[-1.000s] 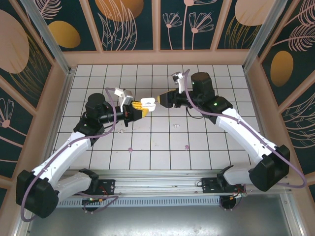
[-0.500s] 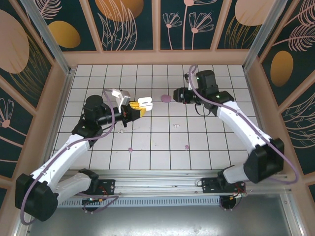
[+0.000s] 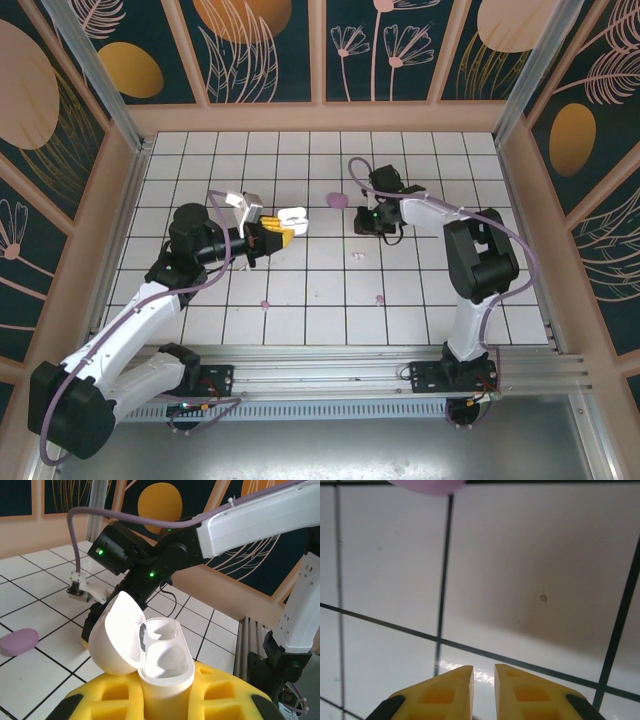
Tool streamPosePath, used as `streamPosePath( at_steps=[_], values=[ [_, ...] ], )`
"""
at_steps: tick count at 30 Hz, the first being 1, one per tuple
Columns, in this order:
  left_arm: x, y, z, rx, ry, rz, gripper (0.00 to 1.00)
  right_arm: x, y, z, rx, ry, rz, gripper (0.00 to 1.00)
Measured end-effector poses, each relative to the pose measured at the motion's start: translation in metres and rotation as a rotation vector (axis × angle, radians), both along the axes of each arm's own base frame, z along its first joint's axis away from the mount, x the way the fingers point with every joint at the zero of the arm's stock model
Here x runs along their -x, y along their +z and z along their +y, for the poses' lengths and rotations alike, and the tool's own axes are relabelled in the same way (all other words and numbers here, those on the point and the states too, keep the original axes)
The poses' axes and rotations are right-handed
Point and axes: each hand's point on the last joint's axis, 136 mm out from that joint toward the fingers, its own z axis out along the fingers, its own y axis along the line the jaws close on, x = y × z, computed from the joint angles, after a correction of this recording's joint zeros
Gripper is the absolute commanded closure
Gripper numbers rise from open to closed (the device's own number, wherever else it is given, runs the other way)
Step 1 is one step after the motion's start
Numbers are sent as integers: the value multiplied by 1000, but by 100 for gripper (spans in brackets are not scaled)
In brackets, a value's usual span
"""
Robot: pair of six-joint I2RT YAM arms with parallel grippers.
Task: Insert wireless bluetooth earbuds into charging case
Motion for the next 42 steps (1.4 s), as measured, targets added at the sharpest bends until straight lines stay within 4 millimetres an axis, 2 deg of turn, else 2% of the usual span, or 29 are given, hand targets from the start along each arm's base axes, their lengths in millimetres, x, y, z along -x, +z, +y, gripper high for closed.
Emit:
streamPosePath(
  at_steps=[8, 12, 28, 37, 42],
  values=[
    [0, -9, 2, -8, 16, 17, 100, 14, -24, -5, 8, 3, 36, 89],
    [-1, -9, 2, -8, 20, 16, 100, 21, -23, -7, -19, -5, 17, 90],
    [-1, -9, 2, -2, 21, 16, 100, 68, -24, -5, -114, -61, 69, 93],
    [0, -7, 3, 3, 21, 6, 100, 85, -24, 6, -131, -64, 111, 95],
    [1, -7, 4, 4, 23, 3, 100, 95, -18, 2, -106, -81, 130, 96]
  ],
)
